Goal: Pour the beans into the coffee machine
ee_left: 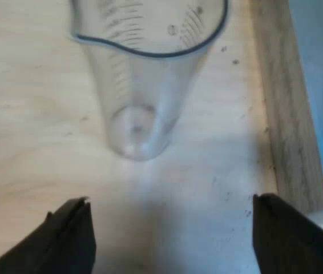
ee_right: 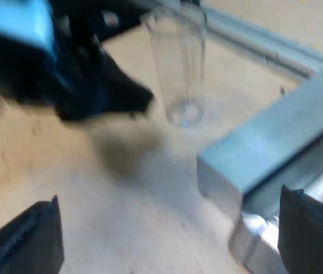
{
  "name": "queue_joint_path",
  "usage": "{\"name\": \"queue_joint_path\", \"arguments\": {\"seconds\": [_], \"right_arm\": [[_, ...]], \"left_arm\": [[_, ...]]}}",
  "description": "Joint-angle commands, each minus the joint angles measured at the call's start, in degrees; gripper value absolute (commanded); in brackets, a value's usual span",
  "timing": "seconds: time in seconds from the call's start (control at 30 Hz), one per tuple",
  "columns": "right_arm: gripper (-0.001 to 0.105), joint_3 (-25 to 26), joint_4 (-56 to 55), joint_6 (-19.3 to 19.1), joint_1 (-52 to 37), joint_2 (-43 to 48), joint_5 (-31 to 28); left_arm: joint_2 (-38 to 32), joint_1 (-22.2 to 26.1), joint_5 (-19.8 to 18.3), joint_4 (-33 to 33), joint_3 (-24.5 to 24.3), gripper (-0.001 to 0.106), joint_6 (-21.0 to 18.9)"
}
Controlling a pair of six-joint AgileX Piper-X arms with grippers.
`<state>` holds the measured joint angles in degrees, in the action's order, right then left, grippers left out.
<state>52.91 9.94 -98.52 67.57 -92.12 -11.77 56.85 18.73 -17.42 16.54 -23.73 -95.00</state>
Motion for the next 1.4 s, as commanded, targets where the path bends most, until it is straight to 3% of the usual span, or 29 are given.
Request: {"name": "queue_joint_path", "arguments": {"seconds": [0.03, 0.23, 0.37, 0.57, 0.63, 0.73, 0.87, 0.93, 1.17, 1.4], "right_arm": [[0.078, 0.5, -5.3, -2.4, 0.0, 4.4, 0.4], [0.078, 0.5, -19.4, -3.2, 0.0, 13.9, 0.0], [0.078, 0.5, -30.1, -1.2, 0.0, 21.0, 0.0], [0.078, 0.5, -40.1, 1.0, 0.0, 31.2, -0.3], [0.078, 1.0, -44.9, 3.3, -0.9, 35.2, -3.1], [0.078, 2.3, -53.7, 5.8, -5.1, 40.1, -3.6], [0.078, 3.4, -58.7, 5.8, -9.3, 42.5, -3.6], [0.078, 5.1, -64.5, 5.8, -18.7, 46.0, -3.1], [0.078, 5.3, -67.7, 4.6, -38.7, 51.2, 3.8], [0.078, 3.8, -69.1, -1.3, -60.3, 55.2, 10.7]], "left_arm": [[-3.9, 0.2, 1.4, 8.3, -3.2, 0.062, 1.1], [-11.3, 0.0, 1.4, 18.9, -10.9, 0.062, 1.1], [-14.1, -1.7, 1.4, 21.0, -14.9, 0.062, 1.1], [-16.8, -8.1, 1.1, 24.4, -23.3, 0.062, 1.1], [-16.8, -11.1, 0.9, 27.7, -26.5, 0.062, 1.1], [-16.8, -15.0, 0.9, 30.0, -29.4, 0.062, 1.1], [-16.9, -18.2, 0.9, 30.5, -31.1, 0.062, 1.0], [-16.9, -18.8, 0.5, 31.0, -31.7, 0.062, 0.0], [-16.9, -18.8, -0.7, 33.3, -32.0, 0.062, -1.2], [-18.9, -18.8, -0.8, 35.1, -32.0, 0.062, -2.5]]}}
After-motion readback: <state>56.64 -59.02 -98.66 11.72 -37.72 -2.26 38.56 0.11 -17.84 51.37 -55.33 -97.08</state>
